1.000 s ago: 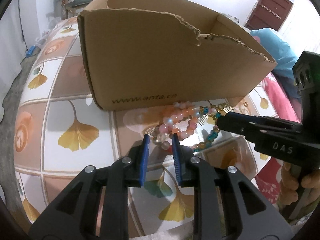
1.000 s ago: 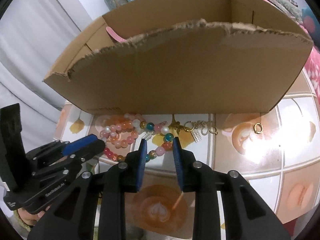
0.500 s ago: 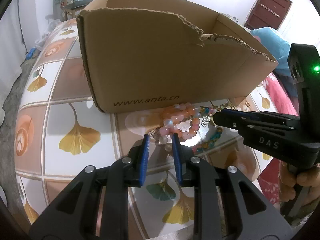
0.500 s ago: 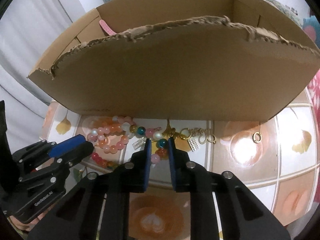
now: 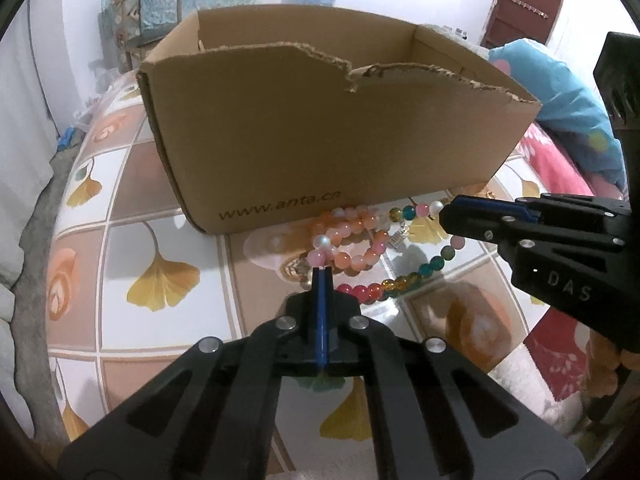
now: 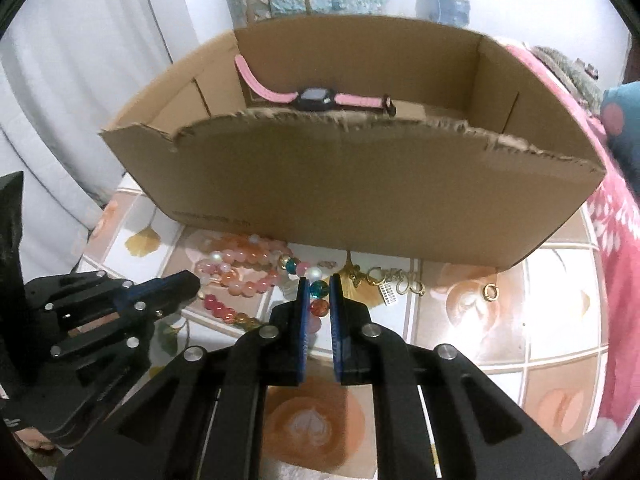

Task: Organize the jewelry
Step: 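Lift the beaded bracelet and carry it over the box with the right gripper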

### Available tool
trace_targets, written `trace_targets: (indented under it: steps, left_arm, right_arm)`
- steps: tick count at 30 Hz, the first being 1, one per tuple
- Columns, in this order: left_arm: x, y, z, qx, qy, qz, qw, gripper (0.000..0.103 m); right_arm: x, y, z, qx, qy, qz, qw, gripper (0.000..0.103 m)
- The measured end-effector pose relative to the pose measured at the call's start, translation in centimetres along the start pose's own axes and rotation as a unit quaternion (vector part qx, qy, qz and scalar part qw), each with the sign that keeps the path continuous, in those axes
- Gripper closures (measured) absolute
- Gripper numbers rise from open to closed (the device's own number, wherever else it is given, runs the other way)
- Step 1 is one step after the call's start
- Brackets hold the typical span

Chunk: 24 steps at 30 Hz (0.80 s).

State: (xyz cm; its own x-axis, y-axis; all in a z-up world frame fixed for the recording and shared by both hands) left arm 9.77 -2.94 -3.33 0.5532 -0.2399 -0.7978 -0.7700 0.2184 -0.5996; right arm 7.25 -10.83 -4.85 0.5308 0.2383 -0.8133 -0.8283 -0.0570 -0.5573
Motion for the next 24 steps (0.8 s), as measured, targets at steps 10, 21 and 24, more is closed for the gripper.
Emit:
trace_targets:
  steps: [10,21,24]
  left_arm:
    - [-1.7,0.3,0.5,-0.03,0.048,-0.005,0.9984,0.103]
    - [-0.9,0.5,1.3,-0.078,0.109,0.017,0.9909,0.078]
    - [-0.7,0.2,1.2,-0.077,0.113,0.023,0.9903,0.071]
  right_arm:
    - [-3.3,0.5,-0.4,-0.025,-0.001,-0.032,0.999,0.093]
    - [-2.7,3.7,-3.1,0.037,-0.037,0.018,0.998,0.093]
    - [-2.0,4.3,-3.9,0.059,-0.051,0.029,0.997,0.093]
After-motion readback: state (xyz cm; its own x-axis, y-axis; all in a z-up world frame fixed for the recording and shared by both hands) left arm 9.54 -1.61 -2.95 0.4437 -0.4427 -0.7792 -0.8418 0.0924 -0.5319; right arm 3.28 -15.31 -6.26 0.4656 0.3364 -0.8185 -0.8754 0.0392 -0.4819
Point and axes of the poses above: each gripper's, at about its wrist camera, not at the fingertips, and x roughly the way its jaws point, z to its left, y to its underside, the point moved 1 cm from there along x, roughly the way its jaws point, and after that the axes turned 6 degrees about -y, right-handed, at the moved point
